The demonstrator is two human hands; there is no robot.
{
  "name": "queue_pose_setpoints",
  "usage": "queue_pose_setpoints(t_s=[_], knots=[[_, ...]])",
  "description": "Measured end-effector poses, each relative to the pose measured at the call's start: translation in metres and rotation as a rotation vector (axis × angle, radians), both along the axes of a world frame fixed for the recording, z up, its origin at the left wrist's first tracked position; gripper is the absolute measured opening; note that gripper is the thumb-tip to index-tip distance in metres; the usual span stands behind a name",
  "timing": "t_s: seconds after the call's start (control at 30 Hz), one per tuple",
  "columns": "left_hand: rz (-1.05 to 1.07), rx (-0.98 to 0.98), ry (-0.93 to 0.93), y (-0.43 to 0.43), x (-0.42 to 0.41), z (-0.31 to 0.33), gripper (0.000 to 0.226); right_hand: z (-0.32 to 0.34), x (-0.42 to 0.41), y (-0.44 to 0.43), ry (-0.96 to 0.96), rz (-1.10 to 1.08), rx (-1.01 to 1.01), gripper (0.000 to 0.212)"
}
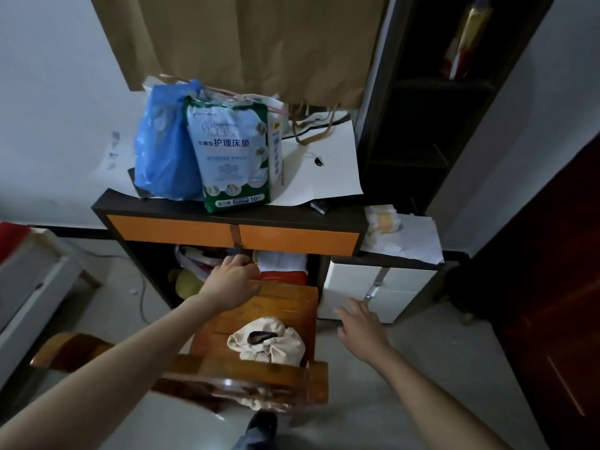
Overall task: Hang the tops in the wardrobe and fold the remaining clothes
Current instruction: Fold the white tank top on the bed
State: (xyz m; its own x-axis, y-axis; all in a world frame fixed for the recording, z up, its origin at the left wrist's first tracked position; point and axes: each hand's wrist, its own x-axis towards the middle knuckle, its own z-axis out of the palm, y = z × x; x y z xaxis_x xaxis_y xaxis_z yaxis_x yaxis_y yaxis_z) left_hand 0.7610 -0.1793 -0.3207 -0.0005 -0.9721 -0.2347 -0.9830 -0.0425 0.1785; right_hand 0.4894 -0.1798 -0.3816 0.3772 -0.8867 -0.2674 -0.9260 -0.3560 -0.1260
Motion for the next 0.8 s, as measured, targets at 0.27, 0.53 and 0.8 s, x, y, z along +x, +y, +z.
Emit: queue_pose_setpoints(t_s=[0.27,0.53,0.8], knots=[[-0.234,0.404,-0.247,-0.075,0.038,-0.110,0.047,-0.045,0.047,-0.051,0.047,-0.038,0.184,0.042],[-0.131,0.668,-0.059,-0.069,0.057,-0.232,0.067,-0.119,0.074,-0.051,0.144,0.016,0.457,0.047],[0.052,0.635,0.182,-0.044,0.038,-0.327,0.088,-0.211,0.101,-0.064,0.140,0.073,0.594,0.054]])
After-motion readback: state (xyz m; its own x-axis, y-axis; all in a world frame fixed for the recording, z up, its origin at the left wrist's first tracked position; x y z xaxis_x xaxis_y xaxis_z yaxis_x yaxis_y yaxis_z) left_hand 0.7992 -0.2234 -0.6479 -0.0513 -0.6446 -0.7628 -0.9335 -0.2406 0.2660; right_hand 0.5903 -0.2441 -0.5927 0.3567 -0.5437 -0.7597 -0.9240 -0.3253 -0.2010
